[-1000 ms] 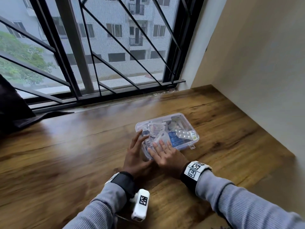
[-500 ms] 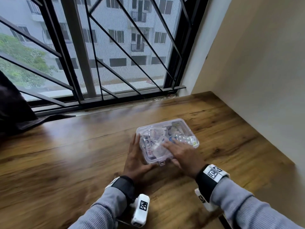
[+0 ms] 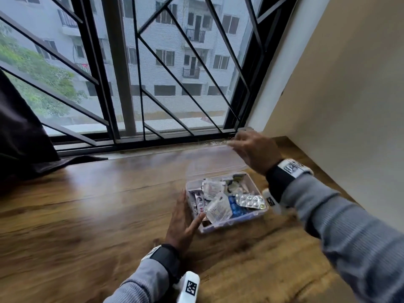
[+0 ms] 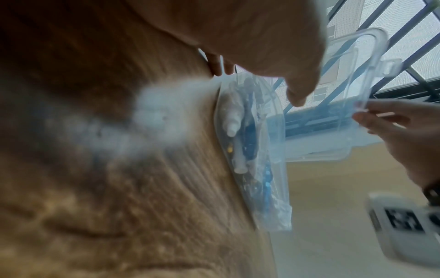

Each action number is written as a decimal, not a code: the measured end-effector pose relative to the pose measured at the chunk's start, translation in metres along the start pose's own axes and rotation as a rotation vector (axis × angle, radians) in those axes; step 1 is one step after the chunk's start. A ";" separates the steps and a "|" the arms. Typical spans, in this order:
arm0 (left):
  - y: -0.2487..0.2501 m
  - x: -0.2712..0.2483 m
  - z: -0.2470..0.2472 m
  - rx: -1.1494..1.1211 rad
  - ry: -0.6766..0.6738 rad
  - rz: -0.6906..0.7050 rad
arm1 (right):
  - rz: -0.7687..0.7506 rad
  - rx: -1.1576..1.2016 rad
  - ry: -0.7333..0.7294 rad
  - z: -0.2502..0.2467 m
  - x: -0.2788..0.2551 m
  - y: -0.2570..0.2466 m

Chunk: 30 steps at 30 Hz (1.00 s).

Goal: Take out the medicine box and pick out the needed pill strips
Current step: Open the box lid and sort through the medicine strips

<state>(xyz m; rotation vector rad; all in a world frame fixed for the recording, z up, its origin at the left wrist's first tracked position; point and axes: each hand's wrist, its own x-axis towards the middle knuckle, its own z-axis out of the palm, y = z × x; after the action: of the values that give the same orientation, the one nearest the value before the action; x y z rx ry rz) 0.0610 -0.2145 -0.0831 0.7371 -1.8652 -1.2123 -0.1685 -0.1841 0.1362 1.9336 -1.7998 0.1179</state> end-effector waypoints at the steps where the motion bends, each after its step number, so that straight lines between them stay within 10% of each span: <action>1: 0.001 0.001 0.000 0.005 -0.003 0.007 | 0.014 -0.023 -0.025 0.007 0.018 0.001; 16: -0.005 -0.001 -0.007 0.038 -0.105 0.108 | 0.137 0.113 -0.787 0.127 0.082 -0.020; 22: -0.002 -0.001 -0.005 -0.071 -0.069 0.056 | 0.232 0.577 -0.542 0.066 0.028 -0.016; 30: -0.019 0.002 -0.005 -0.145 -0.029 -0.016 | 0.529 0.553 -0.615 0.025 -0.102 -0.024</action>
<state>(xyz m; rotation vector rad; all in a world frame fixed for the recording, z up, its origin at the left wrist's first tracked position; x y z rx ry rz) 0.0648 -0.2259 -0.0986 0.6588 -1.7759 -1.3587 -0.1653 -0.1002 0.0683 1.9033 -2.9244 0.2371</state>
